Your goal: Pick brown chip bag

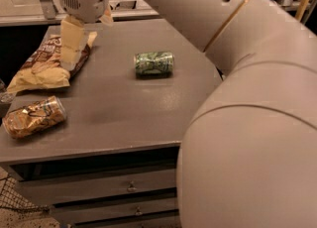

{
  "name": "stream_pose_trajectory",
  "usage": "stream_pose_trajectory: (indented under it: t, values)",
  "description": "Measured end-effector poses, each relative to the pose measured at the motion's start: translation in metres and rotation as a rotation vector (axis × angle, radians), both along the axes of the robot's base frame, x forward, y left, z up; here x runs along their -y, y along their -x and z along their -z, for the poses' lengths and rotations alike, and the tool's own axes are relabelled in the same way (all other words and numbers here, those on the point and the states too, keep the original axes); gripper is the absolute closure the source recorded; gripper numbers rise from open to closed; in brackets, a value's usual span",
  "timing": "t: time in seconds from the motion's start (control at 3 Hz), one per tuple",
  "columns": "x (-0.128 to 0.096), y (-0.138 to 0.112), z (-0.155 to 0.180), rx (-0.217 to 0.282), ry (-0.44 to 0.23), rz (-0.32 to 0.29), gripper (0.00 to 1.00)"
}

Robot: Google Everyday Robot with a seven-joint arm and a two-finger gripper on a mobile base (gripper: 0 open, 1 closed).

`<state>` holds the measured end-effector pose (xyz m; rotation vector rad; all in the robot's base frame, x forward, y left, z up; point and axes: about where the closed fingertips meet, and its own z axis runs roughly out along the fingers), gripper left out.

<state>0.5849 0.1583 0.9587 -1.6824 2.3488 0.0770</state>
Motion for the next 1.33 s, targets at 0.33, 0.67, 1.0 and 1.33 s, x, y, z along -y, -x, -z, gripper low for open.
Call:
stream_pose_trajectory:
  t: [0.33,0.67,1.0,1.33]
  values:
    - [-0.026,0.004,0.027,-0.081,-0.023,0.023,0.00]
    - [-0.044,0.000,0.041,-0.129,-0.044,0.057,0.00]
    - [-0.055,-0.010,0.055,-0.159,-0.062,0.127,0.00]
    - [-0.062,-0.012,0.051,-0.123,-0.120,0.137,0.00]
